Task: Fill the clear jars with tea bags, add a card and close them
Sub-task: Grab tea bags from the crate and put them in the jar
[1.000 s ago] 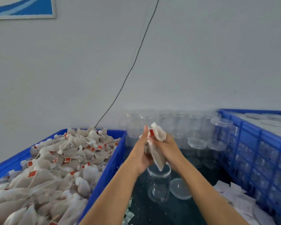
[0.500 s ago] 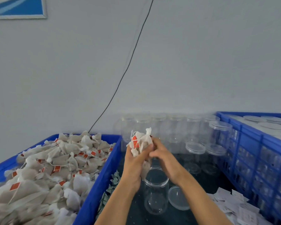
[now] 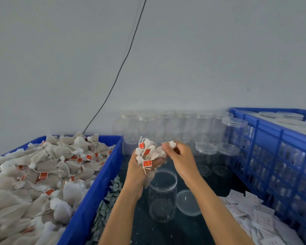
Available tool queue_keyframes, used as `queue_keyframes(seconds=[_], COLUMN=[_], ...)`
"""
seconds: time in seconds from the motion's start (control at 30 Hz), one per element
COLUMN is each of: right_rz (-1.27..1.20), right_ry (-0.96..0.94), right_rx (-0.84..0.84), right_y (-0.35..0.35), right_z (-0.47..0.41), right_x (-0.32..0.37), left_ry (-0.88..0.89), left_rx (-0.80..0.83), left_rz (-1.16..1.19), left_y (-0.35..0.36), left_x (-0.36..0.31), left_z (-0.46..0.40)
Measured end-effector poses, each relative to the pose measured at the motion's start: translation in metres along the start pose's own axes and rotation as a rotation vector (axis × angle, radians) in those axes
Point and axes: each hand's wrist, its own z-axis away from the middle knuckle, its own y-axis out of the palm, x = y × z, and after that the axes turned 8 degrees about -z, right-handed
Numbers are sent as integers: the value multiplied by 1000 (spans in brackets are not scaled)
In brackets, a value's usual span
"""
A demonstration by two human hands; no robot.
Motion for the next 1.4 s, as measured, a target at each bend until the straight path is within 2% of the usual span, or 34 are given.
queue_keyframes(seconds=[0.17, 0.33, 0.43, 0.53, 0.6, 0.73, 0.8, 0.9, 0.97, 1.07, 1.23, 1.33, 1.4], right_rz=[-204, -320, -314, -204, -120, 232, 326, 113, -67, -88, -28, -26, -38], right_ry=[-17, -4, -45, -56, -19, 78, 64, 61, 89, 77, 21, -39, -67], right_rx=[-29, -127, -132, -66, 11, 178, 167, 96, 125, 169, 108, -60, -181], right_y=[-12, -16, -19, -21, -22, -25, -23, -19, -15, -8, -9, -11, -14], right_z=[9, 9, 7, 6, 5, 7, 9, 10, 12, 13, 12, 10, 8], right_x=[-6, -5, -1, -2, -5, -15, -18, -10, -5, -5, -7, -10, -10], left_ry=[-10, -29, -70, -74, -76, -152, -179, -172, -141, -112, -104, -53, -41], left_rx=[-2, -74, -139, -134, -89, 44, 113, 185, 255, 345, 393, 357, 278], left_rz=[-97, -38, 48, 77, 114, 126, 108, 61, 4, -96, -169, -155, -107], left_y=[-5, -13, -19, -26, -29, -29, -27, -23, -21, -20, -20, -23, -27], left_x=[10, 12, 10, 6, 4, 4, 5, 5, 3, -2, -9, -13, -14], left_z=[-7, -12, -14, -16, -17, -13, -12, -10, -8, -3, 1, 2, 0])
